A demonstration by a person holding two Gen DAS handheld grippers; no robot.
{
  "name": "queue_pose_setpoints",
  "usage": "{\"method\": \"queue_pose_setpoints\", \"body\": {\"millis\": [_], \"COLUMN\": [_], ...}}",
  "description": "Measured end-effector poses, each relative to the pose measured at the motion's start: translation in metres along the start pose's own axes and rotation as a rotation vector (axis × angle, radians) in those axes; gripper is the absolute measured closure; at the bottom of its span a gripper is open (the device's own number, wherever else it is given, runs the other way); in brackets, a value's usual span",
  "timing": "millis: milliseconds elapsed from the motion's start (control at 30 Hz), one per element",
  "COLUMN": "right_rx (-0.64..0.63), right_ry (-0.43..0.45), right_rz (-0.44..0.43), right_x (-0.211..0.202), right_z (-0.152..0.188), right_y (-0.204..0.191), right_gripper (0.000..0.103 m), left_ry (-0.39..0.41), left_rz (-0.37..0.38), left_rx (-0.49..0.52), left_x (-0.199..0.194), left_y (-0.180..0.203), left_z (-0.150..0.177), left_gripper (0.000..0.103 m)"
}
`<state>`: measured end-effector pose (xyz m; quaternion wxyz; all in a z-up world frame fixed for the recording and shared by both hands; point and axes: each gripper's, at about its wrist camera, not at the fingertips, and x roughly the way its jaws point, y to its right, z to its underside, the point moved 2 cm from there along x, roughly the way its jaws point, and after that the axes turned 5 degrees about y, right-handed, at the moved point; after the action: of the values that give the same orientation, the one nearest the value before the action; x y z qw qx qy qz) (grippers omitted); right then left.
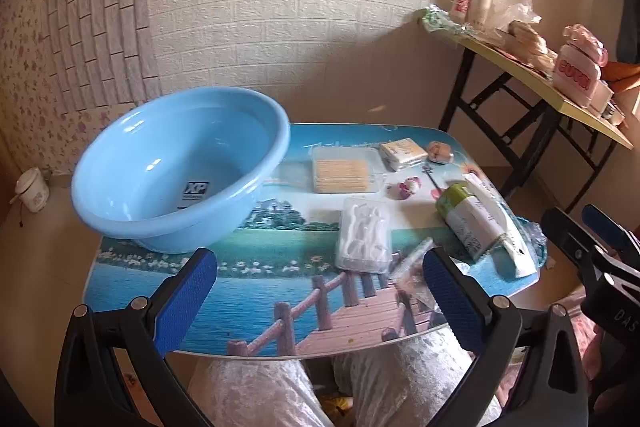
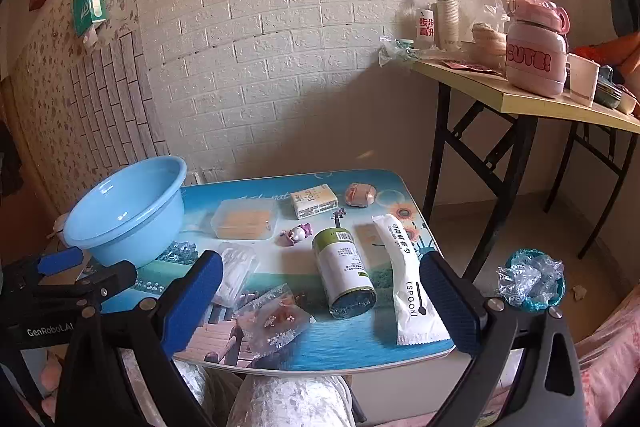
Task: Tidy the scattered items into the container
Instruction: 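Move both grippers toward the floss pick box and green canister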
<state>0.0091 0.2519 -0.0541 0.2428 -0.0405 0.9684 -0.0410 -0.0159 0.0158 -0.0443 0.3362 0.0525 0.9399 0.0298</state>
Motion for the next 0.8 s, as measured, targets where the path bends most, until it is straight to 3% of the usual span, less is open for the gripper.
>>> {"method": "queue_pose_setpoints", "body": {"millis": [367, 800], "right_rx": [0.008, -0.012], "right_ry": [-0.017, -0.022], "right_rz": [0.017, -0.003], "right_x": [0.010, 0.021], "right_z": [0.004, 0.011], "right_y": [0.011, 0.014], "right_gripper": [0.003, 0.008], "left_ry": [-0.053, -0.071], "left_rz": [0.044, 0.014], "left_rx": [-0.044, -0.009], "left_x": [0.016, 0.034], "left_y": [0.003, 0.010], "left_z": [0.004, 0.009], "left_gripper": [0.000, 0.000]}}
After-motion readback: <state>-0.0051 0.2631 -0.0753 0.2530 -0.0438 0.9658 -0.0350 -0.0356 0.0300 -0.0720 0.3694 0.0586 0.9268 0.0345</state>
